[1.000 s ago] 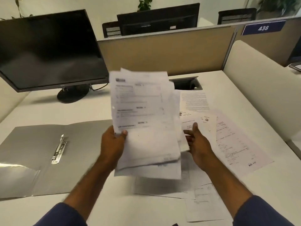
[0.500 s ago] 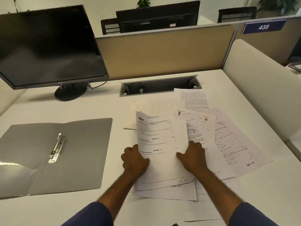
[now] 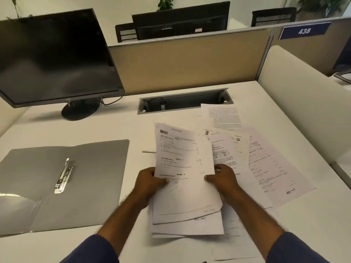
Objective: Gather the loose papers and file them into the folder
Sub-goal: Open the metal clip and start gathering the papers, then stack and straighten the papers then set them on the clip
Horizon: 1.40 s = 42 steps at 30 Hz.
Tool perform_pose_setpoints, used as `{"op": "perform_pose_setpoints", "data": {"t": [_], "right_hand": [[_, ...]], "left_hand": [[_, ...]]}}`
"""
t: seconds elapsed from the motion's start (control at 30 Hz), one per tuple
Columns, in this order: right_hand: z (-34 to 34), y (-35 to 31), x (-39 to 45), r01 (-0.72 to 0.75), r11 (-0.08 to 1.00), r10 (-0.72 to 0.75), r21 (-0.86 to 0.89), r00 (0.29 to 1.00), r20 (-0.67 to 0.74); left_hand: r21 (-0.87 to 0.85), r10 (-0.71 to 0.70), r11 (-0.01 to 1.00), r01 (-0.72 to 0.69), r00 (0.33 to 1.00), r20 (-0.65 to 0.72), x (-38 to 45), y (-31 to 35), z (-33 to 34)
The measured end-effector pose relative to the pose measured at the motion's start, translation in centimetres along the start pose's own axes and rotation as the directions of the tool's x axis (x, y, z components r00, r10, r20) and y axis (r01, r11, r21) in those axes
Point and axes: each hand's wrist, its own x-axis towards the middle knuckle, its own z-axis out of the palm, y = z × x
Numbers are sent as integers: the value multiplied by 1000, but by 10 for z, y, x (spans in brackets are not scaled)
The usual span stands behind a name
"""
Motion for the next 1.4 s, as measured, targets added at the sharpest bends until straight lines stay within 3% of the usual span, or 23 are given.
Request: {"op": "perform_pose_setpoints", "data": {"t": [0.1, 0.27, 0.4, 0.6, 0.73, 0.87, 1.1, 1.27, 1.4], "right_hand": [[-12, -12, 2, -3, 983, -20, 185, 993, 120], [-31, -50, 10, 136, 938, -217, 320, 948, 233], [-40, -84, 10, 267, 897, -328, 354, 936, 125], [-62, -102, 2, 377, 838, -475, 395, 860, 187], [-63, -104, -7, 530, 766, -587, 364, 807, 62], [-67, -105, -12, 631, 711, -672, 310, 740, 33], [-63, -82, -2, 447, 888, -459, 102, 862, 217], [-60, -77, 3, 459, 884, -464, 92, 884, 51], [-79, -82, 9, 431, 895, -431, 114, 902, -21]], "left_hand": [[-109, 78, 992, -69, 994, 77, -2, 16, -17], [-297, 254, 937, -183, 942, 222, -9, 50, -34], [-312, 352, 910, -271, 904, 241, -15, 78, -32], [-308, 415, 894, -326, 861, 293, -18, 98, -27], [-304, 481, 861, -407, 845, 232, -19, 104, -19], [-334, 547, 814, -475, 821, 167, -17, 108, -12], [-325, 468, 861, -390, 859, 209, -7, 87, 3], [-322, 459, 853, -410, 884, 91, -5, 78, 18], [-358, 435, 860, -363, 888, 145, -3, 85, 24]]}}
